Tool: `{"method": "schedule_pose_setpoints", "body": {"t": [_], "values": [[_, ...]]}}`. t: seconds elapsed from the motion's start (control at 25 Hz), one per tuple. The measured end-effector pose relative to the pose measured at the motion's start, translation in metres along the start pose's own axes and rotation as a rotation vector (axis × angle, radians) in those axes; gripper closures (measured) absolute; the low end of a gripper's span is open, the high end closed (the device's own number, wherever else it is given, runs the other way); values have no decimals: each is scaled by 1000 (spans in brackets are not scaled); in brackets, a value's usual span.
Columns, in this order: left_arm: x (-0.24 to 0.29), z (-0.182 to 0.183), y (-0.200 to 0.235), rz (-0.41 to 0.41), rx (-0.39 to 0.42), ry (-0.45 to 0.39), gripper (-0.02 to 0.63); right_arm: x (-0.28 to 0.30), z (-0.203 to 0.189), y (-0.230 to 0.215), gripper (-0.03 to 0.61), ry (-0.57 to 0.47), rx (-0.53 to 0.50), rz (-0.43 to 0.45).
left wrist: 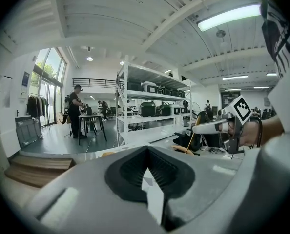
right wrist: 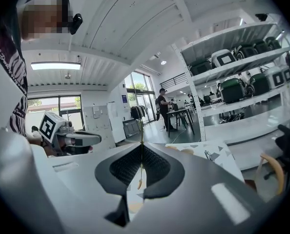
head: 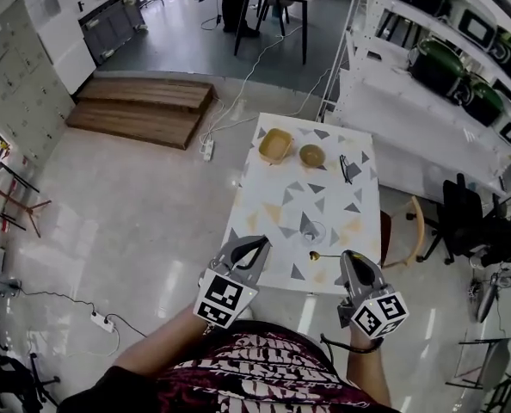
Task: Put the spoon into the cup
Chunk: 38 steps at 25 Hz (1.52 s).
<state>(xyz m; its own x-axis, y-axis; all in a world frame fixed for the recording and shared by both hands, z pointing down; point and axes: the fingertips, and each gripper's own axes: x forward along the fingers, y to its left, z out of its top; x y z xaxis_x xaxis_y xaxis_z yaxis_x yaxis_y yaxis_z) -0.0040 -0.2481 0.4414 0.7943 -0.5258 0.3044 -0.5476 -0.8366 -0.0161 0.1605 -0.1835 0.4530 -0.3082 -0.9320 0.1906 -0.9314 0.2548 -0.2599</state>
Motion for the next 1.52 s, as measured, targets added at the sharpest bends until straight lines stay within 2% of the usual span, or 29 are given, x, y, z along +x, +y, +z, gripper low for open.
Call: {"method": "schedule_pose_setpoints", "body": {"t": [0.24,0.48,0.64,0.88,1.16,1.52], "values": [[5,-5,23,-33,-1,1,614,10,0,2,546,-4,-12,-58],[22,-16,24,-71,-42,10,614,-11,19,-37,546,-14,-44,-173],[38,-19,16,-97,-47,22,614,-15,15,-53,546,0,-32,-201],[63,-24,26,-72,-47,64,614,19,-3,-82,546,44,5,-167],[111,-15,35,-50,-50,98,614,65,-10,-121,546,92,34,-95],[164,-40,41,-22,-111,190,614,109,-64,-157,546,249,105,-3]]}}
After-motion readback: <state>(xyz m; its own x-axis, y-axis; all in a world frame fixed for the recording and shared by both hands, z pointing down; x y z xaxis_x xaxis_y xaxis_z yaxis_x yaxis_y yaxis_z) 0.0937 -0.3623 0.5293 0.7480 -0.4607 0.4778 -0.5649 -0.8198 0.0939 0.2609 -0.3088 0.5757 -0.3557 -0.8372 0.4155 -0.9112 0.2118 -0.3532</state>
